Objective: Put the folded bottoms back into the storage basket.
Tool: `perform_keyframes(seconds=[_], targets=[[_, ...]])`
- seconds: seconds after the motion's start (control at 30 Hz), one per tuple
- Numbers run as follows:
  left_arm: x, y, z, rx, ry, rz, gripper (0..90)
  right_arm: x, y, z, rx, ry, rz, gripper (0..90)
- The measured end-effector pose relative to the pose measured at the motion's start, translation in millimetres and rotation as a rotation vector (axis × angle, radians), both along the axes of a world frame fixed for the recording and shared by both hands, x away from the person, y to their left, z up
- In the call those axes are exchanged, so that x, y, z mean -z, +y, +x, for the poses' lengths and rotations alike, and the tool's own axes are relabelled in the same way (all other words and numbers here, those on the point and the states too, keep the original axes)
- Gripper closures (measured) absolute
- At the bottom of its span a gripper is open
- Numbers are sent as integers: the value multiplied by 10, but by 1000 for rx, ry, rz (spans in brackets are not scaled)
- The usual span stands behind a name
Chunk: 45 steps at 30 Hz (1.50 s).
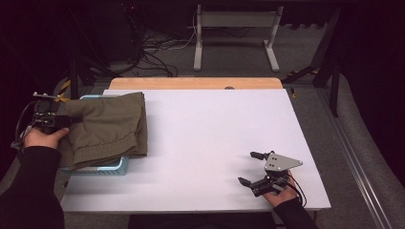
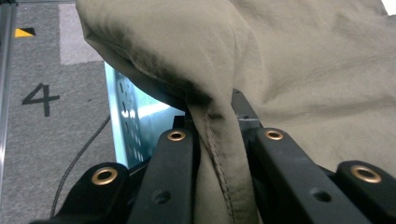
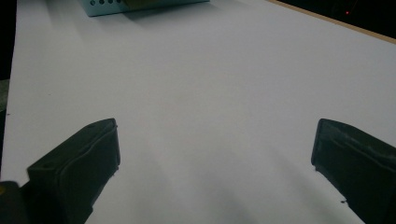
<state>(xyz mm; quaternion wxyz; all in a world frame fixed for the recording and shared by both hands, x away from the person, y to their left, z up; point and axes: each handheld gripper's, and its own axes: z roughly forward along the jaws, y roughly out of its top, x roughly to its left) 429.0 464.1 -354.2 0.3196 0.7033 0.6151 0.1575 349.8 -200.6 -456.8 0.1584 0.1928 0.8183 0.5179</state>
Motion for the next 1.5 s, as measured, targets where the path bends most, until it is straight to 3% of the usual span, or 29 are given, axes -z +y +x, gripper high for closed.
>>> perform_keyframes(seconds=[0.63, 1.5], targets=[[102, -1, 156, -58, -7, 111, 815, 2, 3, 2, 0, 1, -3, 17], [269, -81, 287, -60, 24, 157, 802, 4, 11, 0, -5, 2, -10, 17]])
